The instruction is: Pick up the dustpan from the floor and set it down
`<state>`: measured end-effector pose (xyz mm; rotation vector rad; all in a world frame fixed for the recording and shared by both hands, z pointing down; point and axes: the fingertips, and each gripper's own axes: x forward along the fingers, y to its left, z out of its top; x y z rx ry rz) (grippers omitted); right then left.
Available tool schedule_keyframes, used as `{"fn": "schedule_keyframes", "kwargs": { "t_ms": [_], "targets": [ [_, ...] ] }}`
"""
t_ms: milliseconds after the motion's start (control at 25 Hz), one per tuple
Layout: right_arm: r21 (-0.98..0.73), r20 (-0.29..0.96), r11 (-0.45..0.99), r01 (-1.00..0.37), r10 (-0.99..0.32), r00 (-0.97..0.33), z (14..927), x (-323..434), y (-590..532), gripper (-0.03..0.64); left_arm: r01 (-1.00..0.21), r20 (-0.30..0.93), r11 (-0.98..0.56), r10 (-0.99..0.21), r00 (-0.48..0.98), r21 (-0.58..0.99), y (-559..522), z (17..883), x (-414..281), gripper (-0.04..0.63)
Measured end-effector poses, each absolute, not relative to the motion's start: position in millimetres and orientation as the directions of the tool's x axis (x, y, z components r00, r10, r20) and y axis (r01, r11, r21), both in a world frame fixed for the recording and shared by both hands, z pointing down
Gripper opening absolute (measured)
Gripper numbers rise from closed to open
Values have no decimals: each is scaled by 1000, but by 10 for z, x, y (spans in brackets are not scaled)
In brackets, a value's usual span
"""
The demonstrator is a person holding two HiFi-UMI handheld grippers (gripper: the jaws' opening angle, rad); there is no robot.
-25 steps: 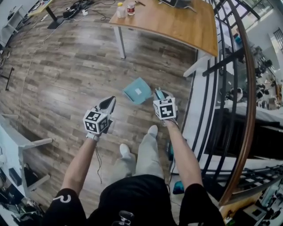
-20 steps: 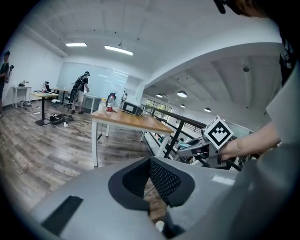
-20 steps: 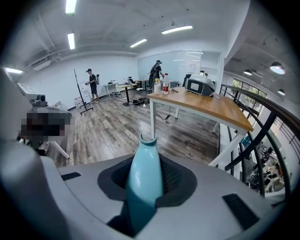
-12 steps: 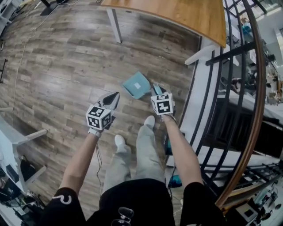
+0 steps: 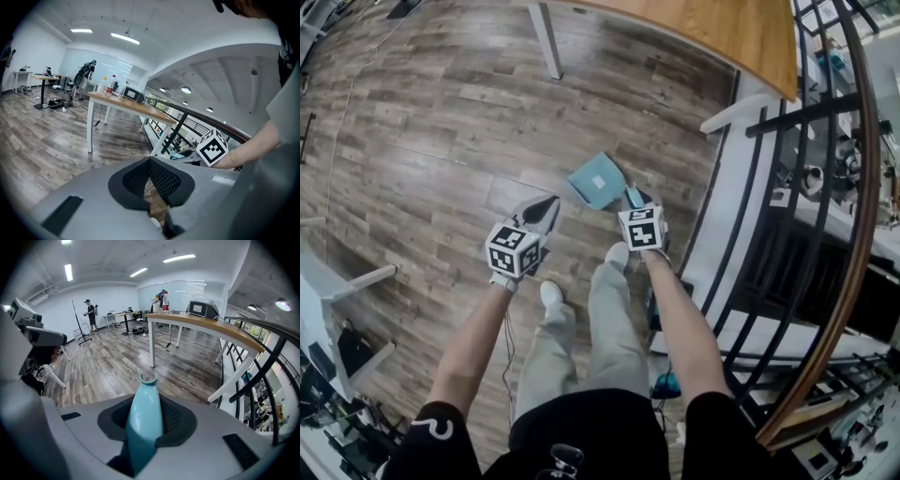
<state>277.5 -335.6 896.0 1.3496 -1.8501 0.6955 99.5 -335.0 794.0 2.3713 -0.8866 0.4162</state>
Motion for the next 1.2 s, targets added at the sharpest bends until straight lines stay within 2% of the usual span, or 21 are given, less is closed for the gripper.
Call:
{"fn": "schedule_keyframes", "kwargs": {
  "t_ms": [840, 1200],
  "targets": [
    [57, 837, 334, -941, -530, -138, 9492, 2914, -2938, 92, -686, 492, -602, -487, 722, 409, -3183, 8093, 1040, -2],
    [20, 834, 307, -952, -530, -153, 9238, 2907, -2950, 140, -682, 490, -618, -487, 723, 391, -3156, 7920, 1057, -2]
  ]
}}
